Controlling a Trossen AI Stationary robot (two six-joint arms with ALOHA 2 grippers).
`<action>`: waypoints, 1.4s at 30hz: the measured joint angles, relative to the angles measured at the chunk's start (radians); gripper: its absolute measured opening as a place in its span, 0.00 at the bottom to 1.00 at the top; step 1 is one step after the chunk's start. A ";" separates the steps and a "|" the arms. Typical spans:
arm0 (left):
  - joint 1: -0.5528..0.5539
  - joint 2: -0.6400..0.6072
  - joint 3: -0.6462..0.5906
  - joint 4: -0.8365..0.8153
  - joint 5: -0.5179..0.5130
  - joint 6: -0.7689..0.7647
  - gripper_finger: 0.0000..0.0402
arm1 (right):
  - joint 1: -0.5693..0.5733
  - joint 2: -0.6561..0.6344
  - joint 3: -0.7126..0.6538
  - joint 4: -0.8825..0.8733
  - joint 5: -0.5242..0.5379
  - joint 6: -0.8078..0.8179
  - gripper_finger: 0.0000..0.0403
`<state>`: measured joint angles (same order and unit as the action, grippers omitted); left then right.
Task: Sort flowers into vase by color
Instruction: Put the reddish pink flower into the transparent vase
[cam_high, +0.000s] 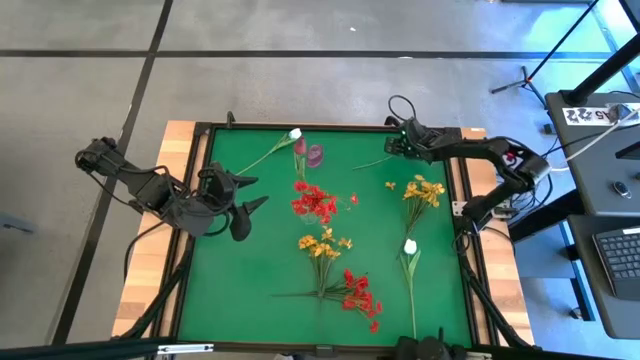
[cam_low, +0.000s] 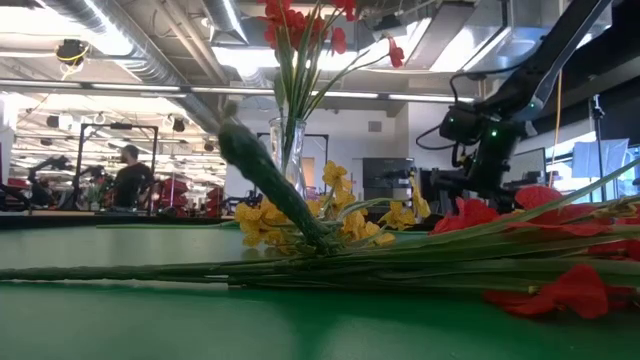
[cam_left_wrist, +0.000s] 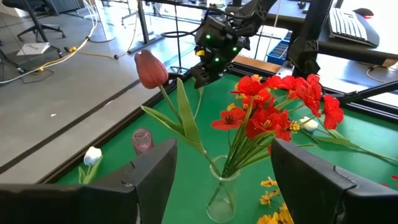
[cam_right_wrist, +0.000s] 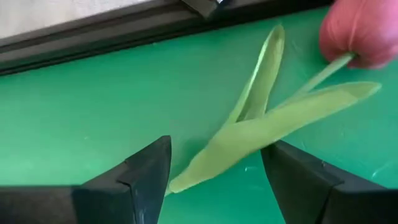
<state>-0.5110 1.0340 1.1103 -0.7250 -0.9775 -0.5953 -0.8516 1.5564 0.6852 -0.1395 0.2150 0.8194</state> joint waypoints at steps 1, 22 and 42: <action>0.000 0.000 0.000 0.000 0.001 0.000 0.63 | 0.000 0.003 -0.001 0.015 -0.001 0.009 0.62; 0.000 0.000 0.000 0.001 0.004 -0.006 0.63 | -0.001 0.054 0.039 -0.020 -0.115 -0.035 0.03; 0.000 0.001 0.000 0.110 0.151 -0.052 0.63 | 0.203 -0.714 0.036 0.068 -0.320 -0.311 0.01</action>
<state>-0.5110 1.0349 1.1103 -0.6154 -0.8265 -0.6474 -0.6488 0.8425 0.7212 -0.0714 -0.1049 0.5087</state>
